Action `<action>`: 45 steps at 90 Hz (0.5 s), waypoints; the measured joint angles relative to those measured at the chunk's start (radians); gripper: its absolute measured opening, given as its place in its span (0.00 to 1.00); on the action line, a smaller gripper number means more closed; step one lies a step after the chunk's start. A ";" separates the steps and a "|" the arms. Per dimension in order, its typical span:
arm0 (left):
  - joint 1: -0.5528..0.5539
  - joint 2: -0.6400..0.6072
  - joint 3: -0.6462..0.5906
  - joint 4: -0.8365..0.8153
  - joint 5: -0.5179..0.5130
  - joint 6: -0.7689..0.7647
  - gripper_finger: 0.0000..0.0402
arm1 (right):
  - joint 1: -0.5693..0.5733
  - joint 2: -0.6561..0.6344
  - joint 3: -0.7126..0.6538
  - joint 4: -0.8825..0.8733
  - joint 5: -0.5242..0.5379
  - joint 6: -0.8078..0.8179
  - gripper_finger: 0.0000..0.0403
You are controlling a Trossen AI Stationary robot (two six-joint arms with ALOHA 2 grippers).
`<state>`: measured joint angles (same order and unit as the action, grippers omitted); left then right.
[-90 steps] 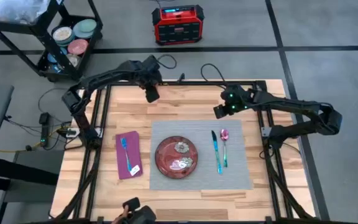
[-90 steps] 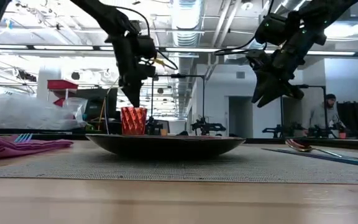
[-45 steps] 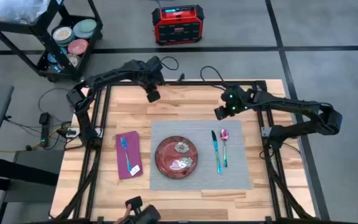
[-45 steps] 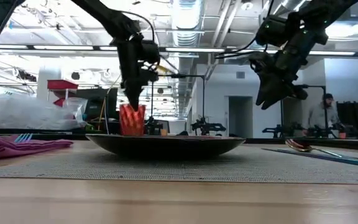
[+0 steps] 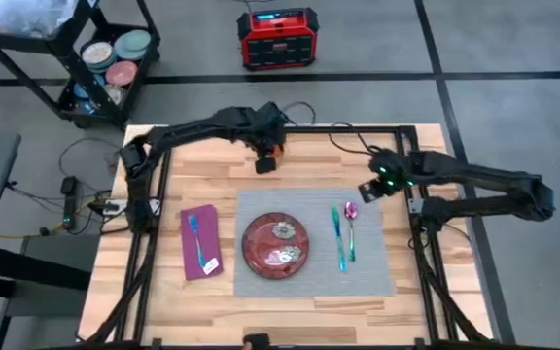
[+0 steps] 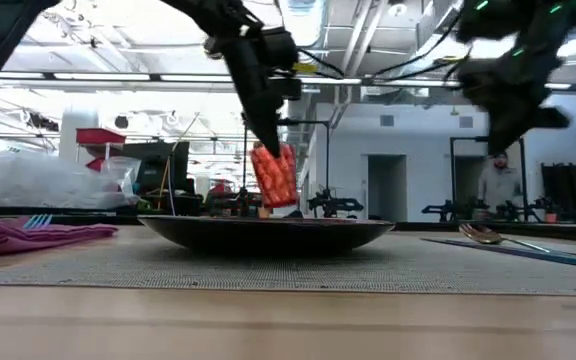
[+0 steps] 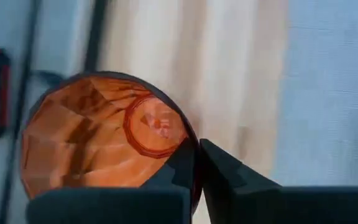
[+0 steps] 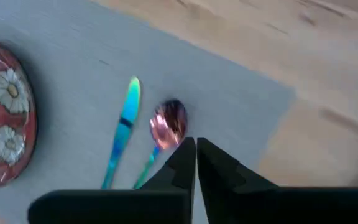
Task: Set table place
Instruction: Move the table cup to the top of the gray placemat
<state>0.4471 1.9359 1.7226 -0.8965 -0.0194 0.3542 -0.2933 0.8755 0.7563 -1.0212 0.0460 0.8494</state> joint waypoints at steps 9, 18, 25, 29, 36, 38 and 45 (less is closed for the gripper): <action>-0.041 0.061 0.087 0.013 0.018 0.003 0.00 | 0.081 -0.092 0.000 -0.076 0.045 0.111 0.01; -0.080 0.136 0.196 -0.029 0.018 0.030 0.00 | 0.151 -0.152 0.000 -0.145 0.084 0.218 0.00; -0.109 0.198 0.290 -0.051 0.018 0.058 0.00 | 0.195 -0.178 0.000 -0.184 0.111 0.289 0.00; -0.123 0.230 0.348 -0.069 0.019 0.070 0.00 | 0.219 -0.186 0.000 -0.196 0.123 0.320 0.00; -0.146 0.286 0.446 -0.098 0.020 0.102 0.00 | 0.253 -0.190 0.000 -0.202 0.146 0.355 0.00; -0.150 0.302 0.470 -0.104 0.020 0.109 0.00 | 0.261 -0.190 0.000 -0.202 0.152 0.360 0.00; -0.160 0.354 0.537 -0.107 0.020 0.094 0.00 | 0.289 -0.187 0.000 -0.201 0.167 0.385 0.00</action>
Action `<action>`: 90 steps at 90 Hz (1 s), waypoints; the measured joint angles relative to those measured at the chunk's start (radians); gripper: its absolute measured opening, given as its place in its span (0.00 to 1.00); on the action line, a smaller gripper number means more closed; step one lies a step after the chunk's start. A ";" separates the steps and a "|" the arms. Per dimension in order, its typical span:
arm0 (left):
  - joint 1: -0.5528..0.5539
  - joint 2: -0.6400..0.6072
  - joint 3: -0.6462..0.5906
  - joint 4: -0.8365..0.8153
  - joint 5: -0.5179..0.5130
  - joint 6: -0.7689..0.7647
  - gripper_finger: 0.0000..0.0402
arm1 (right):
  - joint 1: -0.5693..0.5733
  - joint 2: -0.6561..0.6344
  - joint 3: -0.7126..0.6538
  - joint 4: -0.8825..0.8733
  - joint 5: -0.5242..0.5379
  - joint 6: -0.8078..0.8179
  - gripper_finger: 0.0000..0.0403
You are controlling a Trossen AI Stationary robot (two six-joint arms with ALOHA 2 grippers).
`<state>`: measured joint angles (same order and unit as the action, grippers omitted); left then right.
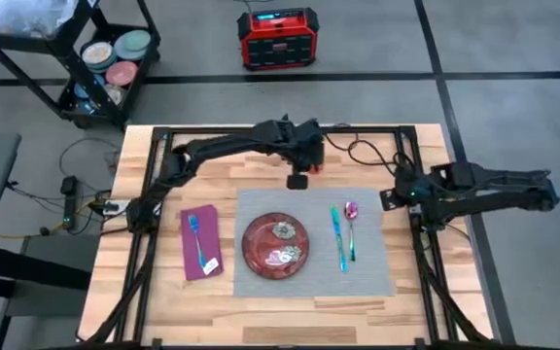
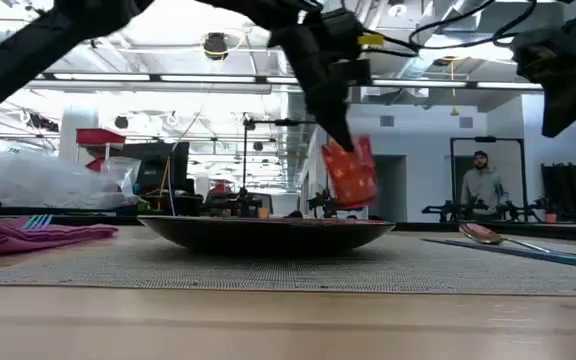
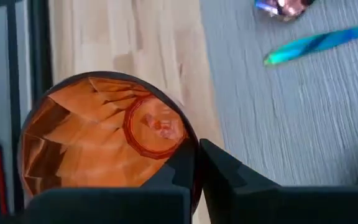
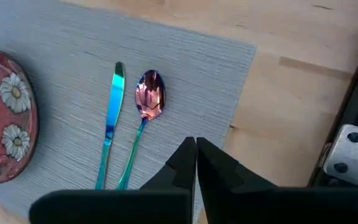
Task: Set table place
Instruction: Move the table cup to the top of the gray placemat
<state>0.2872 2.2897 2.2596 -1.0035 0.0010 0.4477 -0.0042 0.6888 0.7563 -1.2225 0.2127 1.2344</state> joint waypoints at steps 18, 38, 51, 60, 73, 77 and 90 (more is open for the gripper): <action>-0.013 0.052 0.078 -0.029 0.022 0.004 0.00 | 0.041 0.023 0.000 0.001 0.005 0.020 0.00; -0.012 0.054 0.066 -0.134 0.021 0.101 0.00 | 0.059 0.037 0.000 0.009 0.006 0.041 0.00; -0.006 0.063 0.064 -0.125 0.022 0.112 0.00 | 0.059 0.037 0.000 0.028 0.006 0.041 0.00; -0.005 0.070 0.059 -0.141 0.038 0.130 0.00 | 0.059 0.037 0.000 0.051 0.006 0.041 0.00; -0.014 0.082 0.060 -0.141 0.048 0.159 0.00 | 0.059 0.038 0.000 0.064 0.005 0.041 0.00; -0.015 0.083 0.060 -0.138 0.048 0.162 0.00 | 0.059 0.037 0.000 0.071 0.005 0.041 0.00; -0.014 0.084 0.060 -0.136 0.048 0.173 0.00 | 0.059 0.037 0.000 0.084 0.003 0.041 0.00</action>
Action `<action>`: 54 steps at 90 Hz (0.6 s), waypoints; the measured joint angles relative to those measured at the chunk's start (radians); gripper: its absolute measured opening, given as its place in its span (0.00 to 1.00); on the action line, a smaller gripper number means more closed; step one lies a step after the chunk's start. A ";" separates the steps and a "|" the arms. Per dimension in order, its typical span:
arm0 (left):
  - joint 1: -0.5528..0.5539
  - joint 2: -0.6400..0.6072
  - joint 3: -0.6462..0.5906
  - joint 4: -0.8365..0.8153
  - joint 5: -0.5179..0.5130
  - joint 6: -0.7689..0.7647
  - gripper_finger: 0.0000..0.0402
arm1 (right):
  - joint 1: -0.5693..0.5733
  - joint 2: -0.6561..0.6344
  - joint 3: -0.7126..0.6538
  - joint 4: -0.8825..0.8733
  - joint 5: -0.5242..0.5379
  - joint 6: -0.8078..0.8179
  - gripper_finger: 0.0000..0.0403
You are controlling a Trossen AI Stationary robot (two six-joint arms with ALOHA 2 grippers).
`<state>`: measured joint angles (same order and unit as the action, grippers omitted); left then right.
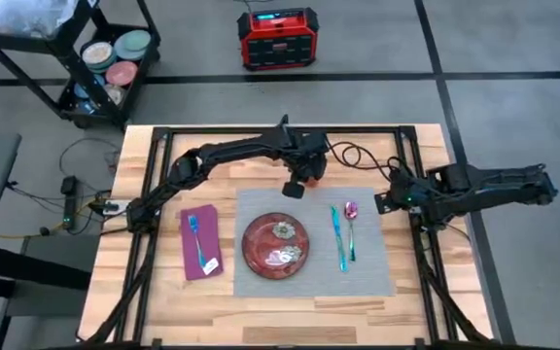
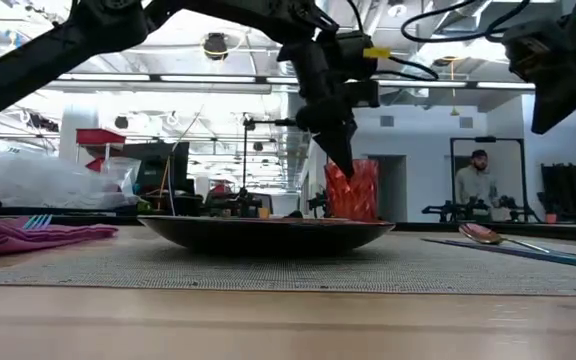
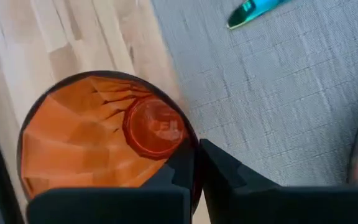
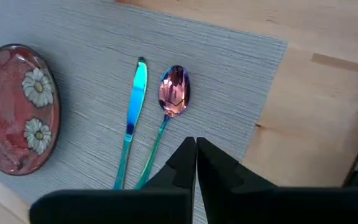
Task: Set table place
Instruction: Move the table cup to the top of the gray placemat
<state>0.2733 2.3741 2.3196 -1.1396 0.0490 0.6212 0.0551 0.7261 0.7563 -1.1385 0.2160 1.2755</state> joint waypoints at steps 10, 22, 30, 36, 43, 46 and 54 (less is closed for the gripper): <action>0.001 0.000 0.000 0.000 0.000 -0.003 0.00 | 0.000 0.000 0.000 0.004 0.000 0.000 0.00; 0.000 0.000 0.000 0.000 0.000 -0.005 0.00 | 0.000 0.000 0.000 0.004 -0.001 -0.004 0.00; 0.000 0.000 0.000 0.001 0.000 -0.020 0.00 | 0.000 0.000 0.000 0.010 -0.001 -0.025 0.00; 0.000 0.000 0.000 0.005 -0.001 -0.031 0.03 | 0.000 0.000 0.000 0.015 -0.001 -0.029 0.01; 0.000 0.000 0.000 0.008 -0.005 -0.033 0.07 | 0.000 0.000 0.000 0.025 -0.001 -0.051 0.03; 0.000 0.000 0.004 0.004 -0.006 -0.033 0.09 | 0.000 0.000 0.000 0.026 -0.002 -0.053 0.03; -0.002 0.000 0.009 0.015 -0.018 -0.040 0.14 | 0.000 0.000 0.000 0.025 -0.002 -0.054 0.06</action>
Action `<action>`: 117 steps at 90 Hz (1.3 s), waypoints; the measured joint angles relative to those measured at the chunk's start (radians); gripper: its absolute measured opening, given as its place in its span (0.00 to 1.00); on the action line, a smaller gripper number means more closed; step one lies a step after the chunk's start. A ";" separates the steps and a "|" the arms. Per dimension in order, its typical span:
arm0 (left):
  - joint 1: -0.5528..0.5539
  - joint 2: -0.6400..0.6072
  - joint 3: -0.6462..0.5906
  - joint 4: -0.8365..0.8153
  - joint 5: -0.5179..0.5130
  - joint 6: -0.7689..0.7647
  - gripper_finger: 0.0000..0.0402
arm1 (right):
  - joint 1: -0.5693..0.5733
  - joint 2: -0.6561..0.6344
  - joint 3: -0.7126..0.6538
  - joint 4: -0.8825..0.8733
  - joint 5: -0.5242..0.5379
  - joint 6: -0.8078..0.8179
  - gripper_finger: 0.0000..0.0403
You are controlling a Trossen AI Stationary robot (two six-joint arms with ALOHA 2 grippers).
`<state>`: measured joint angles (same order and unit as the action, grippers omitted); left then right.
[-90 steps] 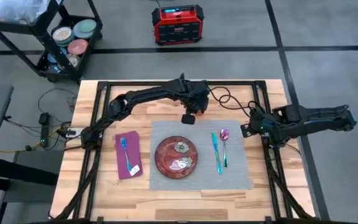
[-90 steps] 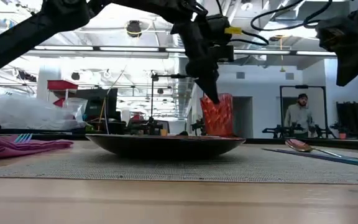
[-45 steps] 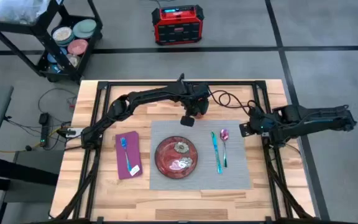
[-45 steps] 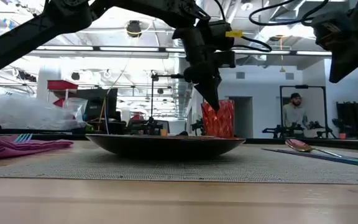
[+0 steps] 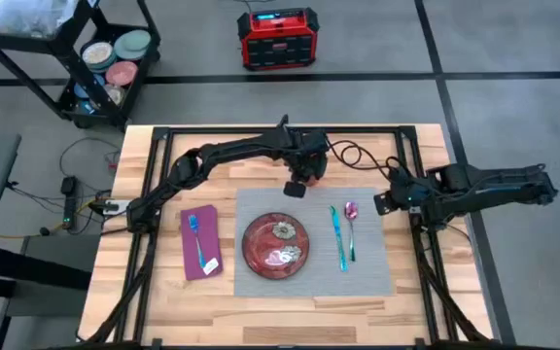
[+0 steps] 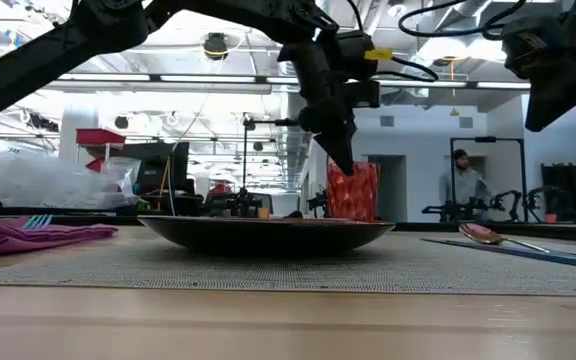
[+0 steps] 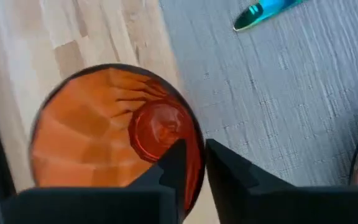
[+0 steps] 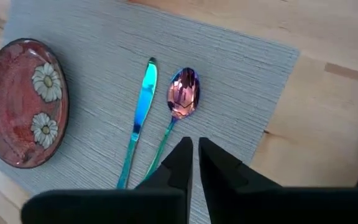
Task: Set table place
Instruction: Move the table cup to the top of the gray placemat, then return to Home Position
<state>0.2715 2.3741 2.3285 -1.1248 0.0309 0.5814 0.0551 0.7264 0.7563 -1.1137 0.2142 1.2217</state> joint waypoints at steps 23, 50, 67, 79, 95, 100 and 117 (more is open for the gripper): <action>-0.015 -0.002 0.015 0.025 -0.155 -0.003 0.25 | 0.000 0.000 0.000 -0.005 0.001 -0.025 0.13; -0.008 -0.207 0.031 0.146 -0.185 -0.146 0.27 | 0.000 -0.001 0.000 -0.041 0.048 -0.026 0.13; 0.005 -0.293 0.025 0.010 -0.108 -0.363 0.23 | 0.010 0.000 0.000 -0.042 0.066 -0.055 0.13; 0.004 -0.388 0.023 -0.174 -0.103 -0.466 0.15 | 0.013 -0.008 -0.001 -0.116 0.195 -0.112 0.13; -0.027 -0.623 -0.161 -0.151 -0.108 -0.520 0.01 | 0.122 -0.144 -0.006 -0.166 0.251 -0.090 0.13; -0.054 -0.736 -0.298 -0.056 -0.101 -0.539 0.02 | 0.189 -0.208 -0.030 -0.108 0.254 -0.087 0.13; -0.195 -1.168 -0.964 0.437 -0.142 -0.690 0.00 | 0.430 -0.388 -0.267 0.355 0.374 -0.131 0.13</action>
<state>0.0760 1.2058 1.3648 -0.6877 -0.1112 -0.1086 0.4855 0.3382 0.4892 -0.7586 0.5885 1.0911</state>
